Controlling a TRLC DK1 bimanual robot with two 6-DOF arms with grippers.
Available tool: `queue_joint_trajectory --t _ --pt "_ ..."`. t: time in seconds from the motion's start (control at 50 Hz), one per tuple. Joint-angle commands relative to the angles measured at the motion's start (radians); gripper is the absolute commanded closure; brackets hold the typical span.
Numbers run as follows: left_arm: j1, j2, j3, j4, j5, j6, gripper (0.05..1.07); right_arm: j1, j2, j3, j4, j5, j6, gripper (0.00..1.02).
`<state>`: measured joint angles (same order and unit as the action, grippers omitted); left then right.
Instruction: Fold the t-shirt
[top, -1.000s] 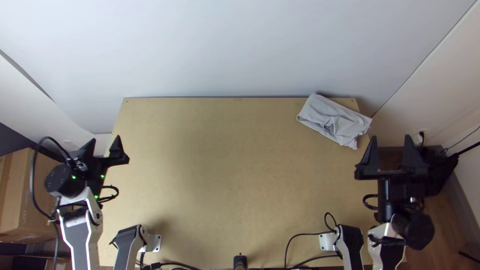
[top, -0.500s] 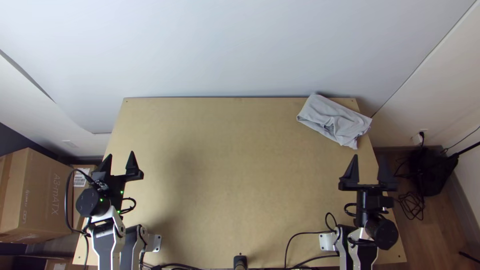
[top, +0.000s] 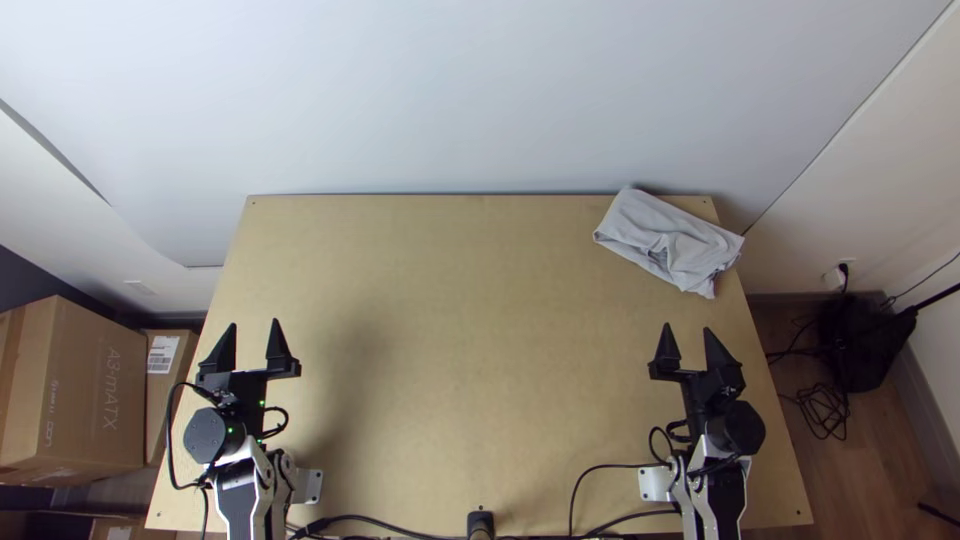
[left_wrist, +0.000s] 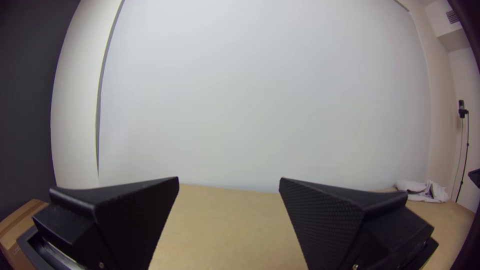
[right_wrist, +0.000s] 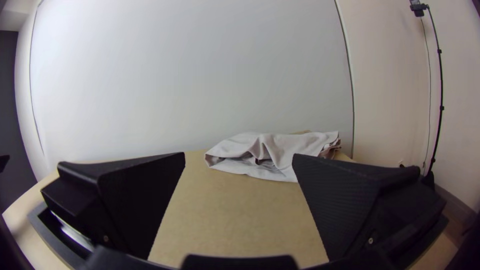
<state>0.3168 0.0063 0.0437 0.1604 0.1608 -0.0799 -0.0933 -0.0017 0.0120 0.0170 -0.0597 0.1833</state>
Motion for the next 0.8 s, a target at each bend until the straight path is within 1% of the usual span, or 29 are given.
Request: queue_joint_trajectory --t 0.0,0.04,0.12,0.2,0.22,0.32,0.78 --pt "-0.007 -0.008 -0.047 0.036 -0.001 -0.027 0.1 -0.026 -0.003 -0.004 -0.022 0.031 -0.054 0.04" --pt "-0.008 -0.008 -0.047 0.03 -0.001 -0.029 0.1 -0.037 -0.003 -0.004 -0.022 0.035 -0.082 0.04" --pt "-0.007 -0.008 -0.047 -0.025 -0.003 -0.023 0.1 -0.039 -0.003 -0.004 -0.022 0.035 -0.082 0.04" --pt "0.001 -0.008 -0.045 -0.128 -0.004 0.012 0.1 -0.039 -0.003 -0.004 -0.022 0.035 -0.082 0.04" --pt "0.002 -0.006 -0.045 -0.134 -0.006 0.019 0.1 -0.039 -0.003 -0.004 -0.022 0.035 -0.082 0.04" --pt "0.024 -0.006 -0.045 -0.134 -0.021 0.089 0.1 -0.039 -0.003 -0.004 -0.022 0.035 -0.082 0.04" --pt "0.03 -0.006 -0.044 -0.136 -0.021 0.089 0.1 -0.039 -0.003 -0.004 -0.022 0.035 -0.082 0.04"
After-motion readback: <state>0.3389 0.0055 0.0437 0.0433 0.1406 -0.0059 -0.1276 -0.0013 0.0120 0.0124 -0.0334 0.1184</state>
